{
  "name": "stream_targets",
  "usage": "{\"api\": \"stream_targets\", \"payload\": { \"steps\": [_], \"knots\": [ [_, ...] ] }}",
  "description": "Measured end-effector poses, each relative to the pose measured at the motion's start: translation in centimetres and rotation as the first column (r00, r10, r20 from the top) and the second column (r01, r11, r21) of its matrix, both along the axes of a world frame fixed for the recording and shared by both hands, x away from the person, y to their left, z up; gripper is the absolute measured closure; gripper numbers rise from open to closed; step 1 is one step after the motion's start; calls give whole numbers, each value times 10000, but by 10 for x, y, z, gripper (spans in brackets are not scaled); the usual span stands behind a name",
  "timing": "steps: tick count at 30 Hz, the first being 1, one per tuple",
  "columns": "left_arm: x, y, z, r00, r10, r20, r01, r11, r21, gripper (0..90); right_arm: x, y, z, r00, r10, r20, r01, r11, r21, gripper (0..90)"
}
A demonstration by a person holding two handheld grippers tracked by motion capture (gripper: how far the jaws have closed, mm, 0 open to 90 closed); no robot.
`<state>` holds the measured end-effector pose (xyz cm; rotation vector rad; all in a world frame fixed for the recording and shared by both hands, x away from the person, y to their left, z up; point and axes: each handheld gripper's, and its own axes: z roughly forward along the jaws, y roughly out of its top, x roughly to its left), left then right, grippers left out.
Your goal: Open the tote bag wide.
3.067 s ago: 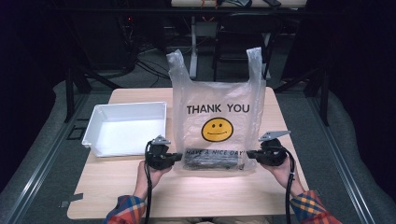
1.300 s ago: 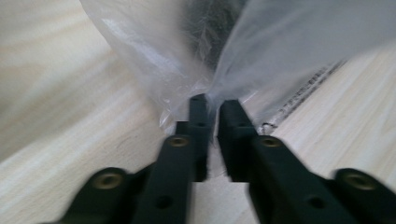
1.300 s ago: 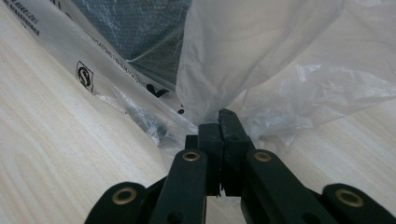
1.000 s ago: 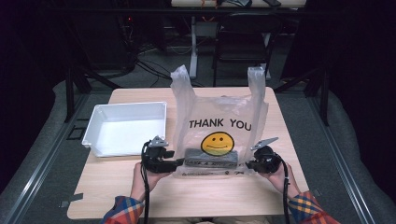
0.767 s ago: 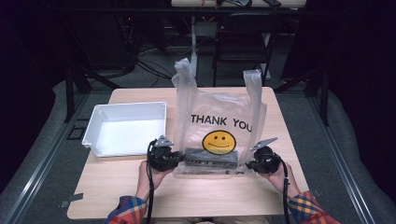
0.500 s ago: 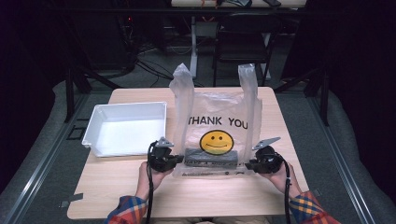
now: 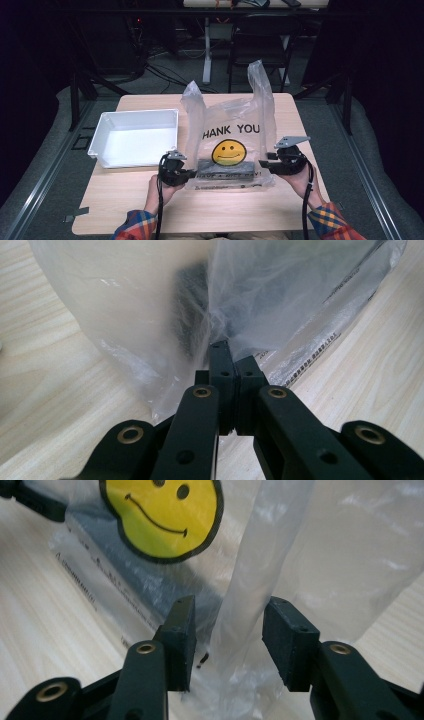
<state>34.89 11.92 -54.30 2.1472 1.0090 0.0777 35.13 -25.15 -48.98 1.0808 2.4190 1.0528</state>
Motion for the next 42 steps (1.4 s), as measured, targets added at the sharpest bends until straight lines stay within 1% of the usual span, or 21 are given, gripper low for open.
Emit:
{"api": "stream_targets", "payload": {
  "steps": [5,8,10,11,13,14,15,20,23,24,29,31,34,35,36,37,38,39,40,41,42],
  "knots": [
    [1,2,-2,9999,-91,-107,92,9999,77,898,5,3,-6,9997,-222,-86,223,9997,97,895],
    [1,4,-3,9997,7,-232,-3,9999,162,898,3,2,-7,9994,-307,-132,308,9995,97,900],
    [1,5,-4,9993,-85,-351,95,9995,303,899,1,0,-11,9988,-337,-351,341,9993,123,900],
    [2,5,-6,9988,-23,-493,39,9995,320,899,-1,-2,-15,9975,-335,-618,330,9994,-99,900],
    [2,5,-8,9983,21,-577,-1,9994,346,899,-2,-2,-18,9970,-351,-683,345,9994,-92,900],
    [2,5,-9,9976,1,-687,26,9992,397,899,-2,-4,-26,9950,-374,-929,350,9990,-273,900],
    [3,4,-11,9968,-66,-799,113,9983,578,899,-2,-6,-28,9940,-343,-1040,311,9990,-326,900],
    [4,1,-15,9955,9,-946,66,9969,790,900,-1,-8,-35,9880,-384,-1493,339,9989,-327,900],
    [5,2,-16,9954,-59,-951,150,9953,952,900,-1,-7,-37,9884,-389,-1468,330,9986,-419,900],
    [6,2,-17,9949,25,-1012,78,9949,1006,900,-1,-6,-37,9843,-472,-1699,344,9964,-774,900],
    [7,3,-18,9946,76,-1031,32,9946,1034,899,1,-6,-46,9837,-434,-1746,314,9970,-706,900],
    [5,3,-13,9960,127,-885,-43,9955,948,886,0,-6,-46,9825,-345,-1830,238,9979,-604,900],
    [2,5,-6,9972,-91,-736,155,9961,864,741,-2,-5,-42,9829,-306,-1814,194,9978,-629,900],
    [-1,6,-1,9986,-81,-523,125,9963,846,741,-2,-5,-42,9829,-306,-1814,194,9978,-629,900],
    [-4,6,4,9995,-67,-322,95,9959,903,663,-3,-5,-41,9837,-289,-1776,198,9984,-529,900],
    [-7,5,9,9999,68,-114,-58,9959,899,530,-3,-5,-40,9846,-238,-1732,146,9984,-542,900],
    [-16,5,19,9982,198,560,-252,9949,973,481,-3,-5,-40,9875,-244,-1556,167,9986,-506,900],
    [-16,5,19,9982,198,560,-252,9949,973,437,-3,-5,-40,9875,-244,-1556,167,9986,-506,900],
    [-20,4,24,9967,243,771,-308,9960,835,437,-4,-5,-39,9850,-276,-1702,194,9986,-497,900],
    [-23,3,28,9947,251,998,-330,9964,784,408,-4,-5,-39,9875,-218,-1559,142,9987,-497,900],
    [-26,-1,33,9861,346,1627,-470,9962,728,397,-5,-6,-36,9862,-262,-1633,164,9980,-611,900]
  ]
}}
